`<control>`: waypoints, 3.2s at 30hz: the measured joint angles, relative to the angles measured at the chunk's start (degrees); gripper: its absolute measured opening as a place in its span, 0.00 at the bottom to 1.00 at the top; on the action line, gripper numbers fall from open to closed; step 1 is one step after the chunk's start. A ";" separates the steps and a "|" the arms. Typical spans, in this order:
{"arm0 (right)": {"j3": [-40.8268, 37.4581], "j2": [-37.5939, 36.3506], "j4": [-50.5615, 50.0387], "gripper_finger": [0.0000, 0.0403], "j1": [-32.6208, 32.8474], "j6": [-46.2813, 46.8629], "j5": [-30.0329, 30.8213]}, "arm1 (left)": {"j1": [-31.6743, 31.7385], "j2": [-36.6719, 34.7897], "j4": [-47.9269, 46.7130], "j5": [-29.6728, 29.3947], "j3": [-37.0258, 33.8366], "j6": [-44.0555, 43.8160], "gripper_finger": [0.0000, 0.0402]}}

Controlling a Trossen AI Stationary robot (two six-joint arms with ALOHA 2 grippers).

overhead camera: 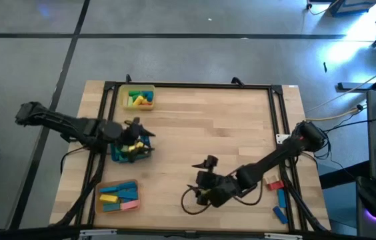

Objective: Sort blocks by size
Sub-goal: Put the brown arch block into the blue bin

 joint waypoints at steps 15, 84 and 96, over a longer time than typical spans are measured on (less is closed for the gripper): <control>13.51 -0.54 -62.66 0.89 1.35 53.53 -26.95 | -15.05 12.44 8.70 -4.82 -3.02 -5.73 0.66; -24.81 -7.53 -42.54 0.13 5.06 71.71 -54.48 | -27.40 24.12 18.24 -15.85 -3.00 -13.49 0.66; -14.96 -7.36 -21.47 0.13 5.04 56.33 -24.45 | -27.33 24.12 23.13 -15.87 -3.00 -11.28 0.66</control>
